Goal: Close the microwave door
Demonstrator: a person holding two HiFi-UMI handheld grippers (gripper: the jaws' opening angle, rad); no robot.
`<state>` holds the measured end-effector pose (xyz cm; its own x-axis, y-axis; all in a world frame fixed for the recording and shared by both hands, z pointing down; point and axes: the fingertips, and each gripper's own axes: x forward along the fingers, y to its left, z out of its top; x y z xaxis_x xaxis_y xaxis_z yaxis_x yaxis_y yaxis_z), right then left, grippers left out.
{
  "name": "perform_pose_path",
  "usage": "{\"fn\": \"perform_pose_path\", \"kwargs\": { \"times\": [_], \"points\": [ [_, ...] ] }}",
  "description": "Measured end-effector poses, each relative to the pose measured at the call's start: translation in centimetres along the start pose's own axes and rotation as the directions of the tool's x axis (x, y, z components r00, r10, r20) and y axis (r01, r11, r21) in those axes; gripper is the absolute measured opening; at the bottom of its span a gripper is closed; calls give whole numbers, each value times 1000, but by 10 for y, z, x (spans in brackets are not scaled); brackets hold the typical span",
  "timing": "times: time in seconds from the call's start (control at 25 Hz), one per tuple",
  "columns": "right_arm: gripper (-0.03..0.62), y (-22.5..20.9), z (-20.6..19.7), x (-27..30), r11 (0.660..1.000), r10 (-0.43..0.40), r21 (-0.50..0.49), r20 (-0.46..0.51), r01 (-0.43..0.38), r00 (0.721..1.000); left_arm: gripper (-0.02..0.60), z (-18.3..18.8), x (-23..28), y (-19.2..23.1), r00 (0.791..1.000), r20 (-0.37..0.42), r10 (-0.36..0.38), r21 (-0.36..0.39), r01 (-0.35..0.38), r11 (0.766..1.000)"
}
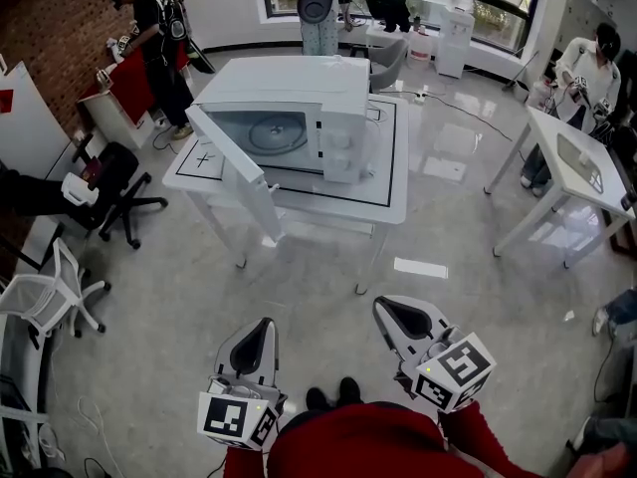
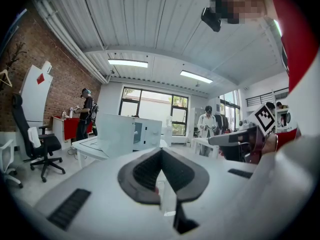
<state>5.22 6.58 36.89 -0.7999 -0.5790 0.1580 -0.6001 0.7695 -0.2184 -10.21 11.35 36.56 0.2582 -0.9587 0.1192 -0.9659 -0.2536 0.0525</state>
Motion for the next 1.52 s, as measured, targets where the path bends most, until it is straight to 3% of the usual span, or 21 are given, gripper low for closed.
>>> {"fn": "perform_pose_path", "kwargs": {
  "times": [0.6,0.88,1.16,1.36,1.52],
  "points": [
    [12,-19,8,-2,1000,30,-3,23,-30,999,10,0,16,-9,999,-18,34,22,-33,999],
    [12,-29,13,-4,999,42,-32,29,-41,999,11,9,20,-5,996,-12,93,62,-92,994],
    [12,-35,21,6,999,35,-28,40,-34,999,16,4,24,14,989,-42,140,49,-138,989],
    [12,-45,24,20,999,16,-28,34,-15,999,145,-1,43,38,982,-82,169,58,-165,985],
    [12,-57,29,37,1000,-2,-26,30,3,1000,163,1,64,63,980,-84,180,49,-177,983]
  ]
}}
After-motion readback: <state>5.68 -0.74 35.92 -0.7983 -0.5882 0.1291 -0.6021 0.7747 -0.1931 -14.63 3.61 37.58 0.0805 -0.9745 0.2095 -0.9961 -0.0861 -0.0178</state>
